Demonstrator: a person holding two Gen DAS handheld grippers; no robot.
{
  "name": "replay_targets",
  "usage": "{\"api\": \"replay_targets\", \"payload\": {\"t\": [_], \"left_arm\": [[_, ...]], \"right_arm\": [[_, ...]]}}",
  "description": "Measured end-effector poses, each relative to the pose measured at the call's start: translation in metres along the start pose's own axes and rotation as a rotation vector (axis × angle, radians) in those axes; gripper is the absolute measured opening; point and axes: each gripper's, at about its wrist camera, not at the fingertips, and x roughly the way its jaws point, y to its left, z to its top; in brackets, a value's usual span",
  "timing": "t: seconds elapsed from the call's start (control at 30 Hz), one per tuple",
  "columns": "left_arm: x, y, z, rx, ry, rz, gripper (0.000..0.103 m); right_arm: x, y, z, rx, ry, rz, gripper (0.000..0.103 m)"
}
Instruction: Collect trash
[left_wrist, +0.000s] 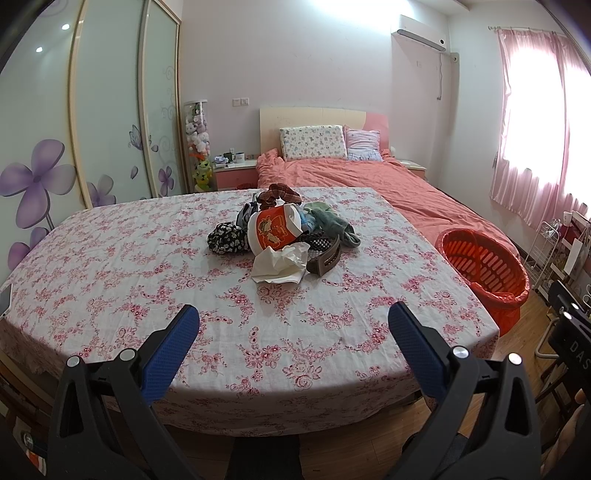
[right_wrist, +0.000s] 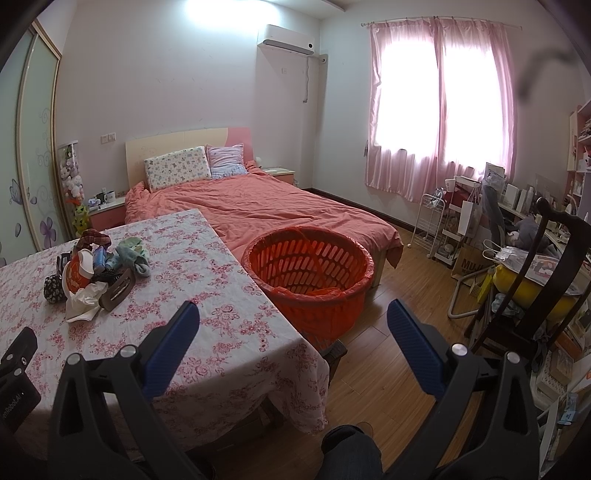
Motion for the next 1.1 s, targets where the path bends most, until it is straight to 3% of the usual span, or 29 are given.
{"api": "replay_targets", "payload": {"t": [1.1], "left_arm": [[0.0024,-0.0009,0.0007,-0.001,0.005,0.000,0.101]], "right_arm": [[0.0026,0.0024,-0.0010,-0.003,0.002,0.001,0.099]]}}
